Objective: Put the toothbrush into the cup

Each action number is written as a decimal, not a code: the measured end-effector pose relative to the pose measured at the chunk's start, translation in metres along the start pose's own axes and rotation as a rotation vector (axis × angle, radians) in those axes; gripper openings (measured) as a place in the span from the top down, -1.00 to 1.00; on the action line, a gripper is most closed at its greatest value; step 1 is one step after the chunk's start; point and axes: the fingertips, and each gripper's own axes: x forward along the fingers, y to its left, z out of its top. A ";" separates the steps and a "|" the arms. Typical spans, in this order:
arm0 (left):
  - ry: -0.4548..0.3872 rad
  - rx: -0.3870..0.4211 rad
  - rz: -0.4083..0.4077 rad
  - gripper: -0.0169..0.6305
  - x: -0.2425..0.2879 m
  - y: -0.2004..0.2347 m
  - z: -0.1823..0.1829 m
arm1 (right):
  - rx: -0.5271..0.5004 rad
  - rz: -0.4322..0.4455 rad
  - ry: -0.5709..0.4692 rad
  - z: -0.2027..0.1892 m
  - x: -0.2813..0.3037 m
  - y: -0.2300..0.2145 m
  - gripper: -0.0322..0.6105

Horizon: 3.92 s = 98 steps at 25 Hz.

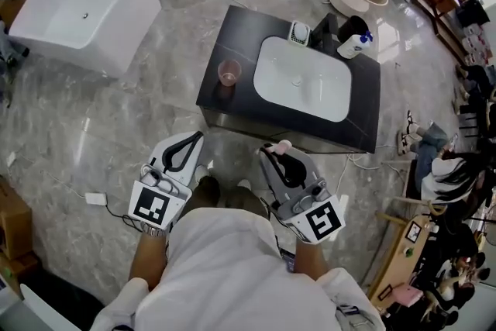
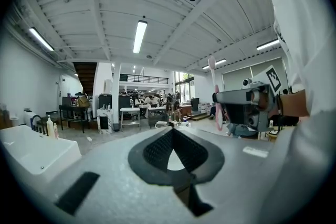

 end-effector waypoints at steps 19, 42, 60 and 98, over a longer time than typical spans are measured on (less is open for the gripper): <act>0.008 -0.024 0.056 0.94 0.063 0.032 -0.004 | -0.044 0.062 0.034 -0.033 0.091 -0.092 0.77; 0.073 -0.089 0.112 0.94 0.073 0.067 -0.031 | -0.307 0.201 0.413 -0.214 0.242 -0.143 0.77; 0.084 -0.093 0.139 0.94 0.073 0.079 -0.034 | -0.298 0.204 0.691 -0.284 0.252 -0.158 0.77; 0.025 -0.065 0.090 0.94 0.079 0.084 -0.009 | -0.112 -0.040 0.096 -0.020 0.102 -0.133 0.86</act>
